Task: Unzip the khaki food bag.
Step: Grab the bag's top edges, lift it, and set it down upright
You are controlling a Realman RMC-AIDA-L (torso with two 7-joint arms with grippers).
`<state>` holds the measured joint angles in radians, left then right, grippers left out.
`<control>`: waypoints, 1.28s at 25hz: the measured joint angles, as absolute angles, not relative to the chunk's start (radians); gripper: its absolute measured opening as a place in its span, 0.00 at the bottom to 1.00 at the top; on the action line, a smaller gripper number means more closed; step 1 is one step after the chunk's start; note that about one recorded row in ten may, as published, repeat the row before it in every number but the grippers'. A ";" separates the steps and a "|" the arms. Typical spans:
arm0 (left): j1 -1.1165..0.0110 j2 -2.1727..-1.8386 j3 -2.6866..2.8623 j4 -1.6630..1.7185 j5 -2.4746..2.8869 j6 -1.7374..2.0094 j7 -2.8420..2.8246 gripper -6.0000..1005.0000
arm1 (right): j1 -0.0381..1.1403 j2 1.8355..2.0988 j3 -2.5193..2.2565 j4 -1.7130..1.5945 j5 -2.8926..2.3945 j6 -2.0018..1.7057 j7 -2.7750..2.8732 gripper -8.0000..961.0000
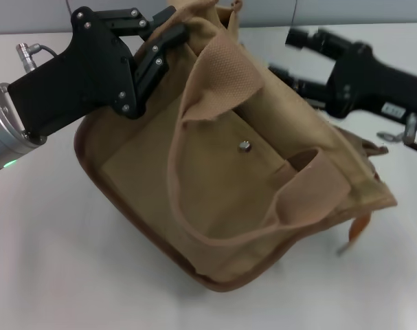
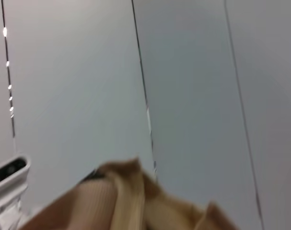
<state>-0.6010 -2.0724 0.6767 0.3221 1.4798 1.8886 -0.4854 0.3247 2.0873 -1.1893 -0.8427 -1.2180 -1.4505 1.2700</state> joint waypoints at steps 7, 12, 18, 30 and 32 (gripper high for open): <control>-0.607 -2.070 0.678 0.361 1.483 1.901 -0.496 0.09 | 0.423 2.084 -1.199 -0.838 -1.169 -1.380 1.260 0.87; -0.617 -2.068 0.680 0.401 1.487 1.908 -0.530 0.09 | 0.475 2.083 -1.252 -0.835 -1.175 -1.313 1.264 0.87; -0.630 -2.066 0.690 0.430 1.488 1.909 -0.554 0.09 | 0.523 2.082 -1.309 -0.843 -1.258 -1.290 1.323 0.87; -0.628 -2.067 0.692 0.439 1.489 1.906 -0.555 0.09 | 0.353 2.084 -1.268 -0.966 -1.382 -1.382 1.366 0.87; -0.629 -2.068 0.692 0.440 1.489 1.904 -0.555 0.09 | 0.335 2.083 -1.227 -0.939 -1.378 -1.436 1.336 0.87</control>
<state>-0.6289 -2.0677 0.6923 0.4395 1.4886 1.9036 -0.5554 0.3353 2.0829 -1.2267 -0.9387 -1.3785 -1.4361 1.3363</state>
